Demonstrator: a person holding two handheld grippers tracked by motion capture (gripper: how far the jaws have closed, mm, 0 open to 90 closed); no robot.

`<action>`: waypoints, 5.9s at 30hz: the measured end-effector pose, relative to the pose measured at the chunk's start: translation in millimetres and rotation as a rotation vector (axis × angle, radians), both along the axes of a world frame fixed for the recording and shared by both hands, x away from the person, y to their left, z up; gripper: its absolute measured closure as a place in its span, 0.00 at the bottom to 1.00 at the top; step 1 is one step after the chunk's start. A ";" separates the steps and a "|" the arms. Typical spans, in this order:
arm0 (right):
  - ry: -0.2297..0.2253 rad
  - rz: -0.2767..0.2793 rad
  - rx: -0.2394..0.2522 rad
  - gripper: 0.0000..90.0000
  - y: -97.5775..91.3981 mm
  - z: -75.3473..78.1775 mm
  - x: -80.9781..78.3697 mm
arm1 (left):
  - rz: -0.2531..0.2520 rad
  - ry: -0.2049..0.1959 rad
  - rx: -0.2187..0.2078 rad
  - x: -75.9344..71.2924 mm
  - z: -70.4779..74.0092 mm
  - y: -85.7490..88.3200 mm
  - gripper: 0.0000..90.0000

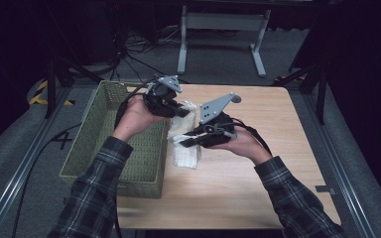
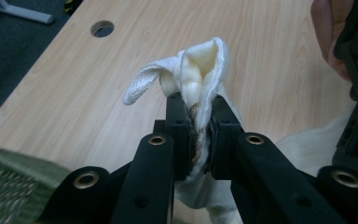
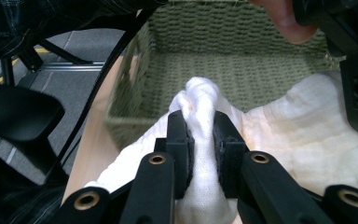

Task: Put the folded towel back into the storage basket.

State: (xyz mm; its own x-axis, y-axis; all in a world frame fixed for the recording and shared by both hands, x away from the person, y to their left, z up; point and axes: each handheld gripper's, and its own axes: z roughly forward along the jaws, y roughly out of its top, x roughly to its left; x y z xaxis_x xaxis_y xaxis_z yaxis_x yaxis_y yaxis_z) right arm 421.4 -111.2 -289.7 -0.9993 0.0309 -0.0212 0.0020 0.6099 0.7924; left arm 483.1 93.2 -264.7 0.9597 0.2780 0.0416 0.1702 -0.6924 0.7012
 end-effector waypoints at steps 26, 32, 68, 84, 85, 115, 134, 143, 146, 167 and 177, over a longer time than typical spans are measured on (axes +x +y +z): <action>0.017 0.043 -0.006 0.89 108.5 -10.9 -0.3 | 0.029 -0.006 -0.041 -0.6 -16.2 84.5 0.91; 0.051 0.062 -0.003 0.89 119.1 -28.5 -6.0 | 0.036 0.008 -0.044 -7.8 -27.9 91.6 0.91; 0.072 0.006 -0.002 0.59 102.1 -51.5 -1.7 | 0.065 0.069 -0.008 3.2 -53.1 82.9 0.91; 0.032 -0.083 0.030 0.52 31.4 -30.1 7.7 | 0.125 0.036 0.050 28.9 -58.4 75.0 0.90; 0.028 -0.087 0.029 0.52 27.1 -30.2 8.5 | 0.127 0.034 0.060 31.5 -59.9 74.0 0.90; 0.076 -0.228 0.015 0.42 -101.5 -61.8 16.1 | 0.358 0.053 -0.102 7.5 -43.3 36.6 0.35; 0.044 -0.349 -0.036 0.33 -158.8 -75.7 6.5 | 0.344 0.044 -0.136 -49.2 -46.6 -23.4 0.22; 0.035 -0.423 -0.028 0.31 -184.0 -89.8 0.9 | 0.323 0.053 -0.152 -66.0 -64.5 -57.1 0.20; 0.037 -0.445 -0.024 0.30 -193.8 -95.6 -1.5 | 0.321 0.062 -0.152 -70.6 -74.5 -69.8 0.20; 0.043 -0.570 -0.041 0.28 -231.3 -140.8 -27.3 | 0.276 0.102 -0.124 -95.1 -151.6 -104.8 0.18; 0.050 -0.626 -0.054 0.24 -245.8 -155.4 -38.2 | 0.283 0.093 -0.092 -108.7 -177.9 -109.9 0.17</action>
